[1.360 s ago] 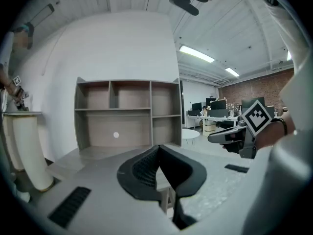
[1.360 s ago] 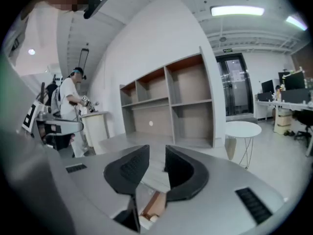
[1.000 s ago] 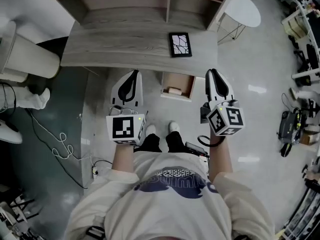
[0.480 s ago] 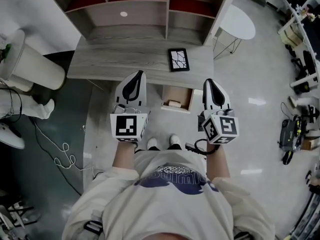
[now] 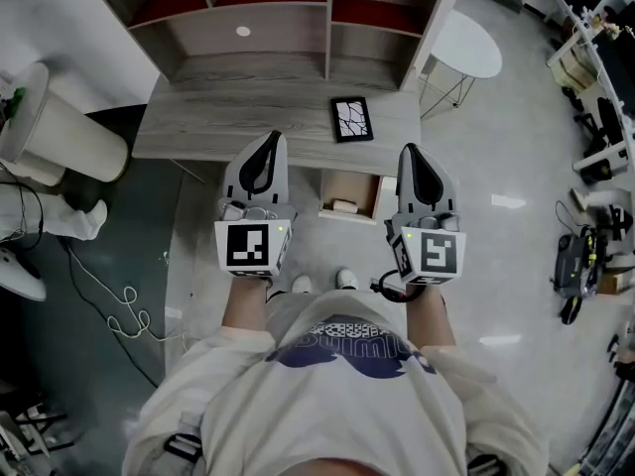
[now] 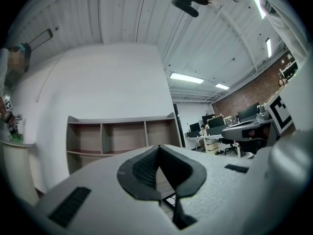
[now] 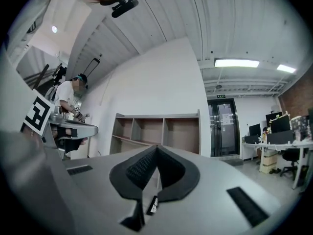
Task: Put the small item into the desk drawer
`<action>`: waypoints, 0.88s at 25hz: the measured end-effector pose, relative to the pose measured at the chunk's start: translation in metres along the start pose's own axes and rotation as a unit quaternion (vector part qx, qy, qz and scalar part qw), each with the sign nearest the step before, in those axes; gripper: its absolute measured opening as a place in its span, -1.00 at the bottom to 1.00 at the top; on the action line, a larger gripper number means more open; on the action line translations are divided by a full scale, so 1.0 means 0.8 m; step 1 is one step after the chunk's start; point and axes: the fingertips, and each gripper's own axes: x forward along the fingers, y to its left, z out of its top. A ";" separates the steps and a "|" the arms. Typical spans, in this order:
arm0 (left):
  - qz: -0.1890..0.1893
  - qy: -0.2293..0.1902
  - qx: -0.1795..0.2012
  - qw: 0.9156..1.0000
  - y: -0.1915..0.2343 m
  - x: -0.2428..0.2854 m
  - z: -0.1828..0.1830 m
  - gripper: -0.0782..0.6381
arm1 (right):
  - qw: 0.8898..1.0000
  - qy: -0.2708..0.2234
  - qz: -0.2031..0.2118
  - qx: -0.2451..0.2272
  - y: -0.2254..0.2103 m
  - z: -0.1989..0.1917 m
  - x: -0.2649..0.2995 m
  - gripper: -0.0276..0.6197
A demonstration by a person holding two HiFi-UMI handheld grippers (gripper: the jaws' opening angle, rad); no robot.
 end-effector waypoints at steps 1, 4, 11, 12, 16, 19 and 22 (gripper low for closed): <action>0.000 -0.001 0.000 1.000 -0.001 0.000 0.001 -0.76 | 1.000 -0.003 0.001 -0.004 0.001 0.003 0.000 -0.92; -0.003 -0.004 0.002 1.000 -0.001 -0.001 0.006 -0.76 | 1.000 -0.005 0.002 -0.007 0.005 0.007 0.000 -0.92; 0.001 -0.008 -0.002 1.000 -0.005 -0.007 0.009 -0.76 | 1.000 -0.016 0.003 -0.004 0.004 0.016 -0.006 -0.92; 0.002 -0.007 -0.003 1.000 -0.006 -0.008 0.009 -0.76 | 1.000 -0.018 0.004 -0.003 0.004 0.018 -0.006 -0.92; 0.003 -0.004 0.000 1.000 -0.006 -0.012 0.007 -0.76 | 1.000 -0.021 0.005 -0.008 0.003 0.021 -0.009 -0.92; 0.005 -0.004 0.000 1.000 -0.004 -0.015 0.007 -0.76 | 1.000 -0.014 -0.002 -0.018 0.004 0.019 -0.009 -0.92; 0.010 -0.008 -0.002 1.000 -0.003 -0.016 0.010 -0.76 | 1.000 -0.015 0.000 -0.024 0.007 0.021 -0.010 -0.92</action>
